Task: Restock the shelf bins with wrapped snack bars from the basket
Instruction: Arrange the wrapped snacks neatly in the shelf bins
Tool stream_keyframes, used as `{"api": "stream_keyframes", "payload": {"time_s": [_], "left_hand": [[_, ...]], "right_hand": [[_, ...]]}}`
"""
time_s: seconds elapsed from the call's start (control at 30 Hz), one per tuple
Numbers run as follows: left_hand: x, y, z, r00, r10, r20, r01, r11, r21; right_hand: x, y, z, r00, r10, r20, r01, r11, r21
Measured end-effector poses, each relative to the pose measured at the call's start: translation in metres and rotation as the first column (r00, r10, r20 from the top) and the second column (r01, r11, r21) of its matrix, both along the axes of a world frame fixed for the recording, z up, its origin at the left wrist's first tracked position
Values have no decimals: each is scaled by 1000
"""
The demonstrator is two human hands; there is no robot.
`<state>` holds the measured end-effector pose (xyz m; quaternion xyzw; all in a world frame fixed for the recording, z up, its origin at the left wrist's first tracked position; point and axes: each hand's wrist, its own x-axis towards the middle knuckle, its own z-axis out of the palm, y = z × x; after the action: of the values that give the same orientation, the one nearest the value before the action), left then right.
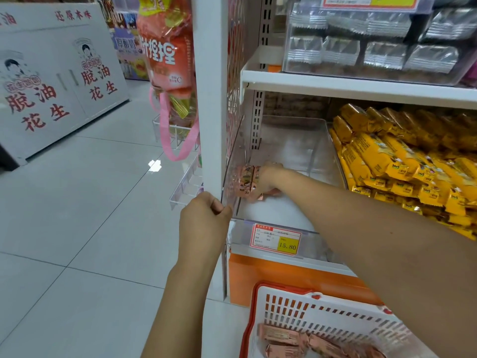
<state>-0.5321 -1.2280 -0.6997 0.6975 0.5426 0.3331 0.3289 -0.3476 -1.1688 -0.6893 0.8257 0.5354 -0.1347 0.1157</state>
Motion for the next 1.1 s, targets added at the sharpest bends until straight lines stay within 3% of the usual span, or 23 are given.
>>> {"api": "stream_keyframes", "payload": {"time_s": [0.1,0.3,0.4,0.5,0.57,0.67,0.73,0.8,0.87,0.97,1.1], "left_hand": [[0,1,-1,1000,-7,-10,7,1000,4],[-3,-6,5,998,-29,-60,31,999,23],[-9,-25,6,985,-51,-162,66,994,89],[-15,-51,-3,950,-143,-276,169,983,70],[-16,-72,-21,879,-289,-380,306,952,-15],[-12,-105,-54,637,-503,-585,505,845,-176],[-9,-125,-77,442,-586,-679,555,774,-306],[-7,-139,-99,274,-648,-711,527,719,-453],[-5,-146,-115,149,-663,-734,479,698,-533],[2,-148,-127,65,-636,-769,430,713,-554],[12,-145,-133,34,-615,-788,401,730,-553]], "right_hand": [[0,0,-3,999,-47,28,44,996,84],[-8,-21,7,987,-115,-112,136,970,202],[-13,-38,24,970,-156,-186,215,909,358],[-25,-90,51,980,-141,-142,195,827,528],[-35,-140,52,991,-75,-107,125,777,617],[-47,-216,14,994,18,-106,56,761,647],[-47,-254,-31,985,5,-175,90,843,530],[-38,-280,-94,958,-79,-274,158,947,278],[-20,-303,-163,923,-199,-329,231,971,61],[5,-338,-246,889,-333,-316,320,943,-92],[9,-368,-307,838,-476,-266,408,871,-273]]}}
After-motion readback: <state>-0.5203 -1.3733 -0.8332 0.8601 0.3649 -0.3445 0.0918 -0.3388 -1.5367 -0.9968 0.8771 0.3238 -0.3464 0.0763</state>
